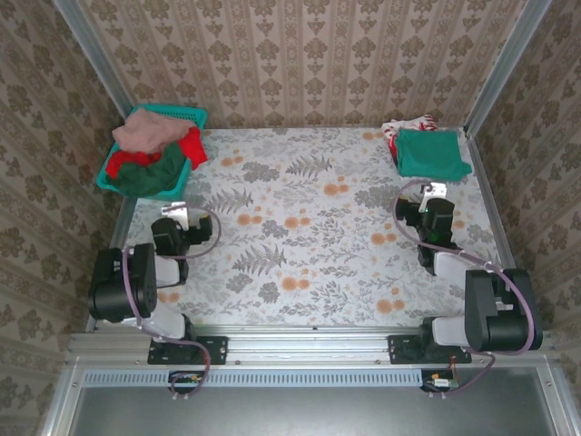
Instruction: Fold and stack the t-shirts
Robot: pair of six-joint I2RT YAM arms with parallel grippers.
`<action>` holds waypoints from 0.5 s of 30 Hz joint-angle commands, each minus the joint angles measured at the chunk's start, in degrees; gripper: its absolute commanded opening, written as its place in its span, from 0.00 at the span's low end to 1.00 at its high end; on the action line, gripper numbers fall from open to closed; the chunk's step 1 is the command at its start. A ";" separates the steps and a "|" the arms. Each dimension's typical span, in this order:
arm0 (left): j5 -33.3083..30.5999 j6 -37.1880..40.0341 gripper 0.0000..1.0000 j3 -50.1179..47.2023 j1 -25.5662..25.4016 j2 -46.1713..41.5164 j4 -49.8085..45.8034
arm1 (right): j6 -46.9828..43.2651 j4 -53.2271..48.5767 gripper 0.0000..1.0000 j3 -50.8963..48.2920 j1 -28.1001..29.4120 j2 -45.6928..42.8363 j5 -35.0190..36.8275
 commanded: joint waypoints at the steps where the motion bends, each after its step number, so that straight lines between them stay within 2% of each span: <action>1: -1.36 0.30 1.00 3.92 -1.77 -0.33 1.61 | -3.09 2.81 1.00 -0.86 0.99 -0.80 3.45; 2: -2.32 0.60 1.00 5.64 -2.44 -0.82 -2.42 | -3.41 1.51 1.00 -0.02 1.11 -0.50 2.91; 4: -5.72 1.85 1.00 6.21 -4.19 -0.33 -2.40 | -4.17 0.53 1.00 0.82 1.54 0.27 2.09; 9: -5.80 1.73 1.00 6.35 -4.20 -0.49 -2.90 | -2.37 5.12 1.00 -0.93 2.52 0.07 -4.82; 11: -5.81 1.76 1.00 6.20 -4.18 -0.41 -2.85 | -3.27 2.55 1.00 1.62 4.16 1.91 -2.67; 15: -5.90 1.77 1.00 6.23 -4.24 -0.49 -2.80 | -1.15 -1.83 1.00 5.34 3.44 4.98 -0.18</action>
